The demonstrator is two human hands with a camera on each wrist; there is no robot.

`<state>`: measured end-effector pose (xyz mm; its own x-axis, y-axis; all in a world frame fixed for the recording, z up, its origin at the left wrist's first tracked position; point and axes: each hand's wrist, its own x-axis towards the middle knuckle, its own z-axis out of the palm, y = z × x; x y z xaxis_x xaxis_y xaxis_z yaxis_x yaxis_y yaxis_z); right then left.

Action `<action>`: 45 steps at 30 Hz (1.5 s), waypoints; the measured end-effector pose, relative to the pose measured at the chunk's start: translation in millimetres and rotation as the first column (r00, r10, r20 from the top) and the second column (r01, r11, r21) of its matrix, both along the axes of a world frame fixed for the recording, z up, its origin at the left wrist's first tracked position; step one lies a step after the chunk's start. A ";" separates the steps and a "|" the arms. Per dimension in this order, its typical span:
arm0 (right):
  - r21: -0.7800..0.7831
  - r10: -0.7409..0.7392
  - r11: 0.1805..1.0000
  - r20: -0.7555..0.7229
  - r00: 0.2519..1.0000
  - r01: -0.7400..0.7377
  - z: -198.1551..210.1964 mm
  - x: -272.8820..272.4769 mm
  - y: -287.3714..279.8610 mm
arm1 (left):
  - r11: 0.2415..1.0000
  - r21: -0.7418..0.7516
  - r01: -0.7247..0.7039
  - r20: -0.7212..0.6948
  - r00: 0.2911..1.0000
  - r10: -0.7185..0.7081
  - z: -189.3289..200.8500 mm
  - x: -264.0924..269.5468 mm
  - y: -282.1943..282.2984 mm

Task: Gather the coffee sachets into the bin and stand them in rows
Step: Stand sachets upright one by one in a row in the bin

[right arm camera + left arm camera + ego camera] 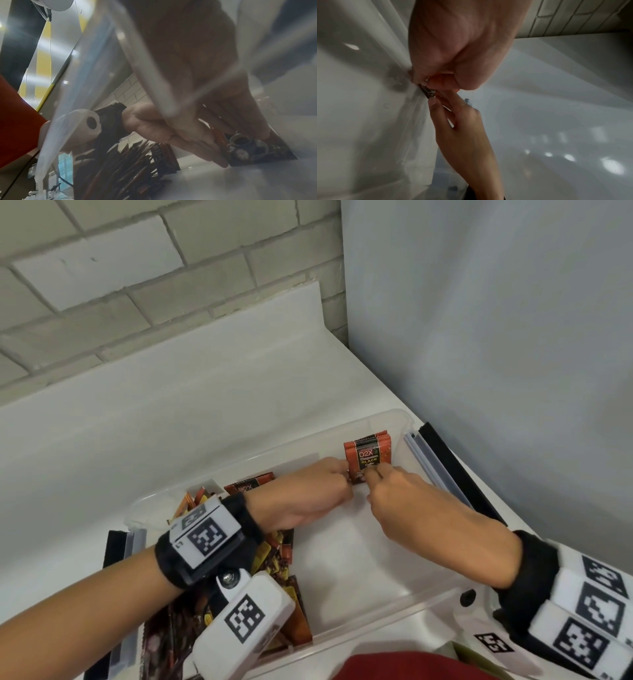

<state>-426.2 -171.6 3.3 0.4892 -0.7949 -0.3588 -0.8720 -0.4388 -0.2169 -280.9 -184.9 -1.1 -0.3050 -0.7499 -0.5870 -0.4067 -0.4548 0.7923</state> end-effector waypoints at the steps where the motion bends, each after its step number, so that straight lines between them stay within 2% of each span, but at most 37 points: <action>1: -0.008 0.004 1.000 0.003 1.000 -0.004 0.1 -0.1 -0.4 | 1.000 0.020 0.002 0.012 1.000 -0.002 1.8 1.4 -0.4; 4: -0.036 0.018 0.999 0.050 0.999 -0.016 3.6 -1.0 -3.0 | 0.998 0.049 0.044 0.123 0.991 -0.050 14.2 10.3 -0.1; 6: -0.042 0.033 0.999 0.096 0.995 -0.029 9.7 -3.2 -4.8 | 0.997 0.044 0.063 0.149 0.986 -0.069 27.5 26.1 2.6; 8: -0.059 0.078 0.996 0.122 0.990 -0.071 16.3 -7.7 -4.6 | 0.997 -0.013 0.076 0.175 0.982 -0.072 49.7 47.1 12.0; 10: -0.058 0.104 0.994 0.186 0.977 -0.095 24.3 -11.3 -1.7 | 0.983 -0.120 0.136 0.276 0.956 -0.099 73.8 69.2 24.1; 13: 0.034 0.113 0.991 0.287 0.951 -0.128 39.0 -6.5 8.3 | 0.952 -0.227 0.206 0.396 0.913 -0.103 99.3 95.7 47.3; 15: 0.116 0.150 0.974 0.314 0.937 -0.195 43.0 3.1 17.9 | 0.943 -0.216 0.254 0.474 0.872 -0.126 104.1 106.3 63.6; 17: 0.180 0.188 0.950 0.326 0.927 -0.256 42.7 14.9 28.3 | 0.920 -0.171 0.352 0.580 0.791 -0.194 99.0 112.9 79.3; 20: 0.275 0.225 0.908 0.319 0.921 -0.317 37.0 30.5 42.5 | 0.848 -0.072 0.526 0.744 0.594 -0.305 81.6 117.2 96.8; 23: 0.316 0.224 0.883 0.367 0.903 -0.347 30.7 40.7 52.6 | 0.832 -0.056 0.552 0.833 0.485 -0.266 64.7 118.5 105.2; 25: 0.311 0.210 0.885 0.397 0.893 -0.346 27.8 45.4 56.1 | 0.827 -0.061 0.559 0.863 0.445 -0.238 57.4 117.0 105.6; 30: 0.197 0.262 0.906 0.432 0.863 -0.374 17.8 59.1 60.9 | 0.810 -0.070 0.582 0.861 0.445 -0.245 50.5 113.8 99.3; 36: 0.150 0.271 0.919 0.431 0.860 -0.365 7.3 61.2 61.7 | 0.803 -0.114 0.585 0.814 0.519 -0.263 55.3 120.8 91.4; 40: 0.220 0.182 0.920 0.492 0.851 -0.324 11.5 57.3 53.0 | 0.796 -0.172 0.581 0.778 0.576 -0.252 67.6 125.3 85.5; 42: 0.274 0.124 0.910 0.538 0.834 -0.313 17.1 53.7 48.7 | 0.825 -0.185 0.534 0.753 0.617 -0.230 77.5 124.2 81.7; 45: 0.357 -0.007 0.887 0.646 0.763 -0.294 22.6 46.7 42.7 | 0.867 -0.229 0.442 0.678 0.712 -0.184 93.4 124.8 72.3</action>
<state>-379.5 -128.9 25.9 0.8136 -0.5425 -0.2095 -0.4115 -0.2826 -0.8665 -156.2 -112.5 92.2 -0.2285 -0.8659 -0.4450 -0.9230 0.0474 0.3818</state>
